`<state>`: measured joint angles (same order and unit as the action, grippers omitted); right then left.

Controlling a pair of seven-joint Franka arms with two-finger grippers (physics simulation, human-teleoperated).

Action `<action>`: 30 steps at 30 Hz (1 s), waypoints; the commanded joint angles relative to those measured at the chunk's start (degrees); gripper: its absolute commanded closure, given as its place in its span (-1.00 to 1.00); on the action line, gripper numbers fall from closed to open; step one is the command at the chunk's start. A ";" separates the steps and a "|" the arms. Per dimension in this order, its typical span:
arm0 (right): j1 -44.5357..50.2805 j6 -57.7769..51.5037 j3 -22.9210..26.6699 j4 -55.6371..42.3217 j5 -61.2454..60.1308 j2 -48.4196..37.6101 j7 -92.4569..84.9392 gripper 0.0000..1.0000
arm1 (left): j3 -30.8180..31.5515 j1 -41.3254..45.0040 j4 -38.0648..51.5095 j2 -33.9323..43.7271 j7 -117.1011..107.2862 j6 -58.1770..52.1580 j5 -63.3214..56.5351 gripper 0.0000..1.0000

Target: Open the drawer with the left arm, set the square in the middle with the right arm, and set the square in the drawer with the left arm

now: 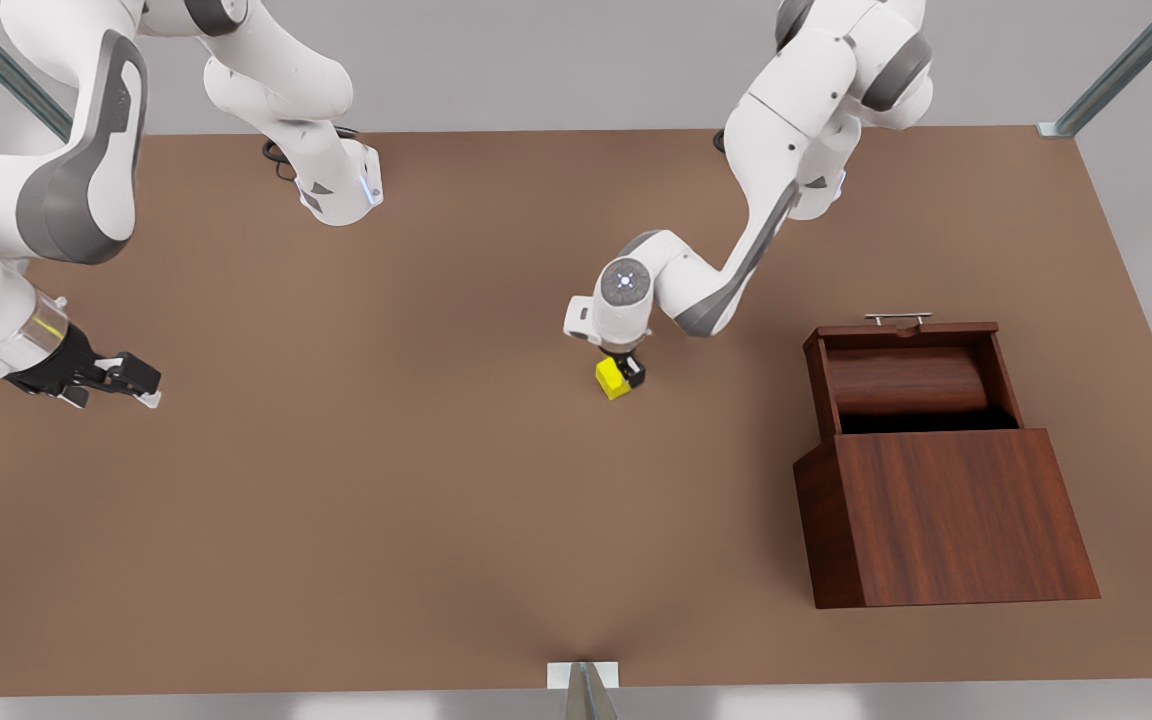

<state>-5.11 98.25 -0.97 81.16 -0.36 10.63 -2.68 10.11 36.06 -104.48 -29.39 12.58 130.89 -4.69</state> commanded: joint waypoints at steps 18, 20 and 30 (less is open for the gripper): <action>0.19 -2.89 1.15 -2.32 -0.08 -0.08 0.40 -1.00 | -1.32 1.21 -1.60 -2.52 -1.59 2.88 -7.88 -1.00; 0.19 -2.98 1.14 -2.32 -0.08 -0.08 0.40 -1.00 | -1.41 1.21 -1.60 -2.96 -1.59 3.49 -7.88 -1.00; 0.28 -2.98 1.50 -2.32 -0.87 0.18 0.48 -1.00 | -1.85 1.21 -1.51 -5.94 -2.47 5.42 -10.16 -0.68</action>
<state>-4.82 95.28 0.53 78.84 -1.23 10.81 -2.33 8.26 37.27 -106.00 -35.26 10.03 136.24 -14.17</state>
